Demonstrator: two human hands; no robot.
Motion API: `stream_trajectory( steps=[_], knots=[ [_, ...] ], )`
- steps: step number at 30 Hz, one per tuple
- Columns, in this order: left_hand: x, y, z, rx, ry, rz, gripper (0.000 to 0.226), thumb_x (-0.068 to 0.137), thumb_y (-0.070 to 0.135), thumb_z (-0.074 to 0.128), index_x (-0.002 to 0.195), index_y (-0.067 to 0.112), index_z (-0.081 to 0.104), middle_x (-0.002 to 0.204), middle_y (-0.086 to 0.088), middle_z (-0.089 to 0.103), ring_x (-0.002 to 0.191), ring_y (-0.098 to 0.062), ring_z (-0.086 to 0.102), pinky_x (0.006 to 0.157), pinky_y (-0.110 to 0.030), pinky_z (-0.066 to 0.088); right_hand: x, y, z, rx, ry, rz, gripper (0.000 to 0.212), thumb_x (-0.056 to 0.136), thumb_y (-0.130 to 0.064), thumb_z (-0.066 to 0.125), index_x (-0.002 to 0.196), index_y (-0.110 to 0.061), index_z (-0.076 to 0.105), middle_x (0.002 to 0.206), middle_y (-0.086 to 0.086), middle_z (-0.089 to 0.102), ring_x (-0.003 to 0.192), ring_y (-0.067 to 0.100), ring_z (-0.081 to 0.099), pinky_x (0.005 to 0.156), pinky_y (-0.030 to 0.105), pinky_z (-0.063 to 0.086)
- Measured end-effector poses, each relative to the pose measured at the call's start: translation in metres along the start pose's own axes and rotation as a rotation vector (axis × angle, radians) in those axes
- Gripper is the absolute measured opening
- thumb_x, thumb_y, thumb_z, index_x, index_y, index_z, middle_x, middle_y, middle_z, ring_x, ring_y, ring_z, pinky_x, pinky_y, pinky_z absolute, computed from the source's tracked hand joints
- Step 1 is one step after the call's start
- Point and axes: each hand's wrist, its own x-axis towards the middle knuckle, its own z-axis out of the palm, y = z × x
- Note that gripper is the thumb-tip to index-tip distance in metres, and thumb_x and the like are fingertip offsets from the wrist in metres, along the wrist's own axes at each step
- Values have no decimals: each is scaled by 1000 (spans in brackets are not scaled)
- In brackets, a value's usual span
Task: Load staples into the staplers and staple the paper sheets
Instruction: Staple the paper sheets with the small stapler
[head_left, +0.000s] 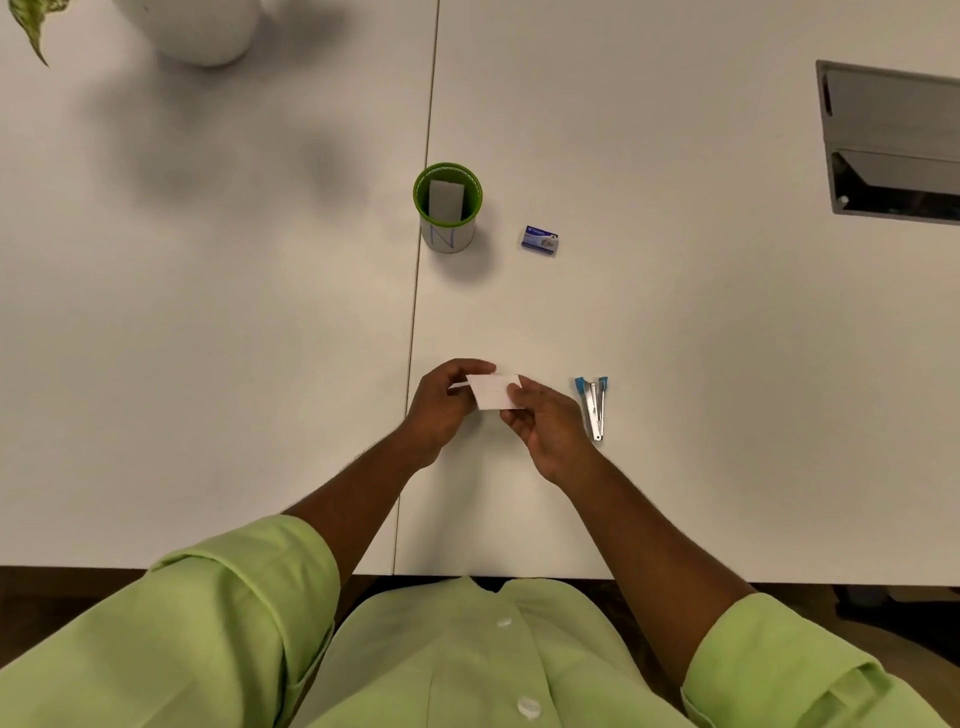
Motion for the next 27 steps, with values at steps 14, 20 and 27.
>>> stream_trajectory(
  steps=[14,20,27],
  knots=[
    [-9,43,-3,-393,11,-81,24,88,8,75,110,0,68,105,-16,76,100,-33,74,81,-38,62,-27,-34,16,-60,26,-290,24,86,1,75,108,-8,69,91,6,77,76,18,74,65,24,60],
    [-27,72,-3,-386,28,-24,27,85,1,75,111,-5,68,102,-19,77,95,-37,75,75,-35,63,-54,-53,23,-212,-38,-403,23,84,-8,79,104,-18,72,95,4,79,81,20,76,81,39,60],
    [-58,105,-4,-404,2,64,31,75,11,80,103,0,72,97,-16,78,90,-35,76,69,-32,63,-91,-79,29,-303,-173,-491,24,80,-14,83,99,-27,76,97,4,79,87,24,77,71,37,61]
  ],
)
